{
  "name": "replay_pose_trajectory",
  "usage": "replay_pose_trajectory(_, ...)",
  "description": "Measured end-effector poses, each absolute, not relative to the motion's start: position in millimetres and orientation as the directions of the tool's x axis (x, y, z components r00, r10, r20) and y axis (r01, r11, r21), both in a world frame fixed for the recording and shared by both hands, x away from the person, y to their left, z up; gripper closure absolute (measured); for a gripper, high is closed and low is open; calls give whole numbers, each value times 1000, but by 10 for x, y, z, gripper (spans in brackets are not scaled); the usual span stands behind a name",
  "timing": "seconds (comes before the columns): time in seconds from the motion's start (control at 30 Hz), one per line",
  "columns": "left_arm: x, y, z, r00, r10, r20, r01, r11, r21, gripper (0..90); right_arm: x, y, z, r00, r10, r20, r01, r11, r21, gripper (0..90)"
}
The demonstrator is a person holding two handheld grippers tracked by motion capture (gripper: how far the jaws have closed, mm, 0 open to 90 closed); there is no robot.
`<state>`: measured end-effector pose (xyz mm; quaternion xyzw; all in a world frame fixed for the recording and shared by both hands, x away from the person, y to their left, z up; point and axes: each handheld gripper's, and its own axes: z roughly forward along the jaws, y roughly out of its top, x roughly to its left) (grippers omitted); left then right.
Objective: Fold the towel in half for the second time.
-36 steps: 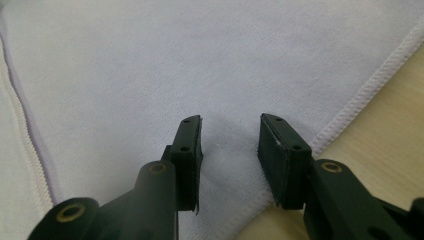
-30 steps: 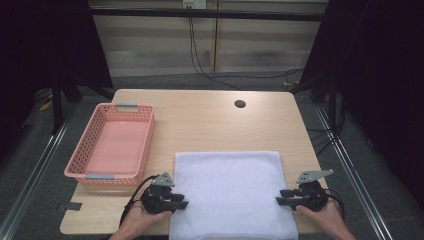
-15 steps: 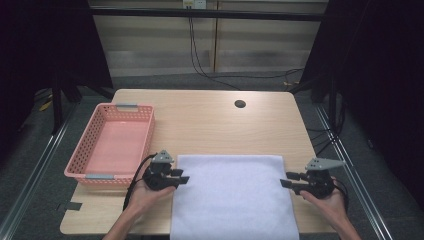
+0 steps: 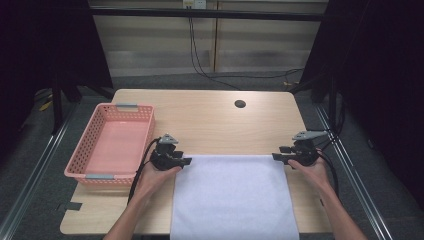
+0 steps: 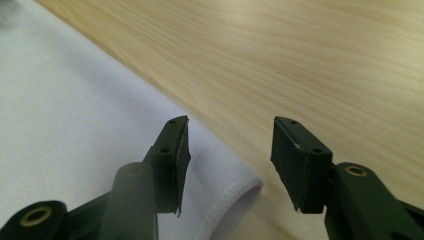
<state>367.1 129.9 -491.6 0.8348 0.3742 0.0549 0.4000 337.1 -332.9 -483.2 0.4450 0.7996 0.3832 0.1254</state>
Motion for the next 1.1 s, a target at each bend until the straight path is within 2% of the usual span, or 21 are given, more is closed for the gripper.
replay_pose_trajectory(0.1,3701,1319,-4948,714,668,-212,584,-400,707,464,3397,-3319,-4883,-582,797,158,622,312,719,481)
replay_pose_trajectory(0.4,3718,1355,-4983,717,663,-217,580,-394,713,412,3441,-3287,-5016,-585,794,168,653,338,678,496)
replay_pose_trajectory(0.47,3710,1363,-4983,715,667,-212,577,-390,718,411,3436,-3279,-5012,-588,790,171,654,340,676,538)
replay_pose_trajectory(0.57,3709,1391,-4982,686,693,-221,593,-357,722,375,3417,-3282,-5002,-593,787,168,657,352,666,695)
replay_pose_trajectory(0.67,3714,1393,-5011,692,693,-201,591,-385,709,362,3403,-3292,-4996,-590,788,176,663,348,663,792)
replay_pose_trajectory(0.83,3738,1361,-5036,712,676,-189,574,-405,712,360,3396,-3282,-4991,-588,789,179,666,346,661,816)
replay_pose_trajectory(0.93,3726,1351,-5033,757,633,-162,532,-454,714,502,3403,-3289,-4994,-589,788,179,665,346,662,816)
replay_pose_trajectory(1.0,3704,1331,-5033,787,589,-186,522,-473,710,661,3407,-3293,-4997,-586,789,184,667,342,662,817)
replay_pose_trajectory(1.03,3698,1324,-5029,781,597,-182,525,-471,709,725,3403,-3293,-4992,-586,790,183,667,341,662,819)
replay_pose_trajectory(1.1,3700,1329,-5017,777,596,-202,538,-462,706,794,3392,-3295,-4977,-586,789,184,664,337,668,827)
